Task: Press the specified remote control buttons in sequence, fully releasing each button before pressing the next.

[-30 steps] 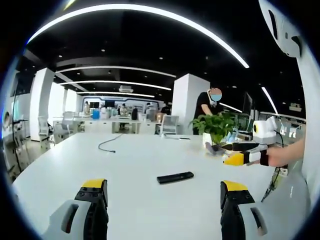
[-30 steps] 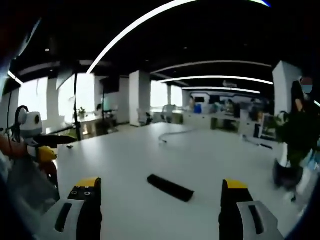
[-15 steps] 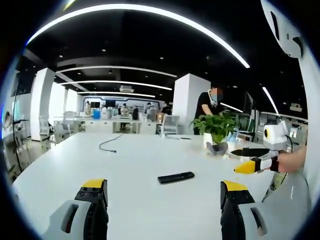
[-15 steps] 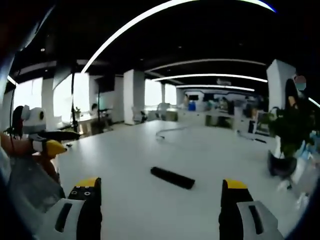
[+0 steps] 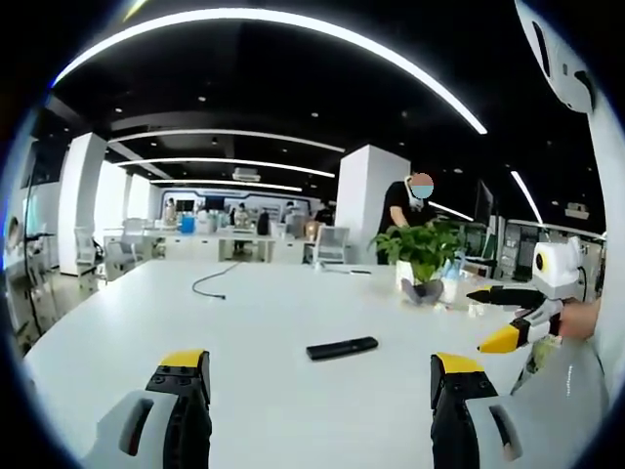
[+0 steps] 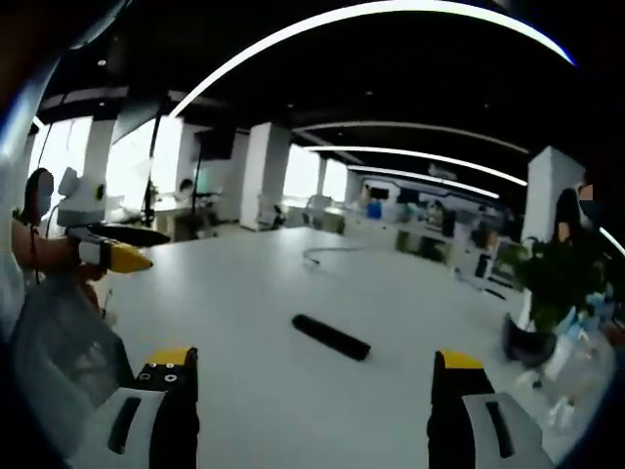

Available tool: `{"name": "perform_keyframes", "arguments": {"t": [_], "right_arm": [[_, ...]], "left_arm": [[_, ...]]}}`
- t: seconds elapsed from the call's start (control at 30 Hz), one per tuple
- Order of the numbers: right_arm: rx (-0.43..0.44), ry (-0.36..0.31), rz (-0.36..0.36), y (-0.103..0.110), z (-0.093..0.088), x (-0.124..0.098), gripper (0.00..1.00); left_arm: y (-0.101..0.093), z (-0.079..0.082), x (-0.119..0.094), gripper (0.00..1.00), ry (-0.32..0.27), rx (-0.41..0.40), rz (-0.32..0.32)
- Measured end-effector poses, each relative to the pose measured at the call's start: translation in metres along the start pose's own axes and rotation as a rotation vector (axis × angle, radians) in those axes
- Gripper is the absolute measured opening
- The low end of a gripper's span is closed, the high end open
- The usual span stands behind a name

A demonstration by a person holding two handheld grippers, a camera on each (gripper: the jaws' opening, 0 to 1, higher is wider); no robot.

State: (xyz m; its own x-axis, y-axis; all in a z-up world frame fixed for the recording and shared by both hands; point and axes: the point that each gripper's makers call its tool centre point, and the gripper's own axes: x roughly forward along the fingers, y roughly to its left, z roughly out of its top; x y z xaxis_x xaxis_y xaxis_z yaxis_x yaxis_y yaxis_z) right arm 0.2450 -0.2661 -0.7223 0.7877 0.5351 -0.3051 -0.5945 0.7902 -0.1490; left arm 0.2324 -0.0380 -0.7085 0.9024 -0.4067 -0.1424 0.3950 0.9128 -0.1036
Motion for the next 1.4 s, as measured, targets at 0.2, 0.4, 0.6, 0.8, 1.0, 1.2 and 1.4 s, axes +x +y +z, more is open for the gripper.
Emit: {"name": "perform_keyframes", "arguments": {"t": [0.2,0.4,0.6,0.8,1.0,1.2,1.4], "right_arm": [[0.014,-0.012,-0.034,-0.007,0.0,-0.014,0.97],[0.022,-0.024,-0.052,-0.011,-0.001,-0.02,0.97],[0.018,-0.026,-0.071,-0.016,-0.002,-0.02,0.96],[0.03,-0.037,-0.07,-0.017,-0.001,-0.02,0.95],[0.041,-0.034,-0.067,-0.016,-0.001,-0.019,0.96],[0.07,-0.029,-0.08,-0.021,-0.004,-0.02,0.95],[0.106,-0.027,-0.086,-0.025,-0.006,-0.02,0.94]], "left_arm": [[-0.003,0.001,0.002,0.97,0.009,-0.001,-0.002],[-0.002,0.0,0.002,0.97,0.016,0.003,0.003],[0.002,0.001,0.001,0.97,0.014,0.0,0.015],[0.005,-0.001,0.001,0.97,0.017,0.006,0.014],[0.006,-0.001,0.0,0.97,0.016,0.005,0.016],[0.007,-0.001,0.0,0.97,0.013,0.005,0.015],[0.007,0.0,0.0,0.97,0.012,0.005,0.015]]}}
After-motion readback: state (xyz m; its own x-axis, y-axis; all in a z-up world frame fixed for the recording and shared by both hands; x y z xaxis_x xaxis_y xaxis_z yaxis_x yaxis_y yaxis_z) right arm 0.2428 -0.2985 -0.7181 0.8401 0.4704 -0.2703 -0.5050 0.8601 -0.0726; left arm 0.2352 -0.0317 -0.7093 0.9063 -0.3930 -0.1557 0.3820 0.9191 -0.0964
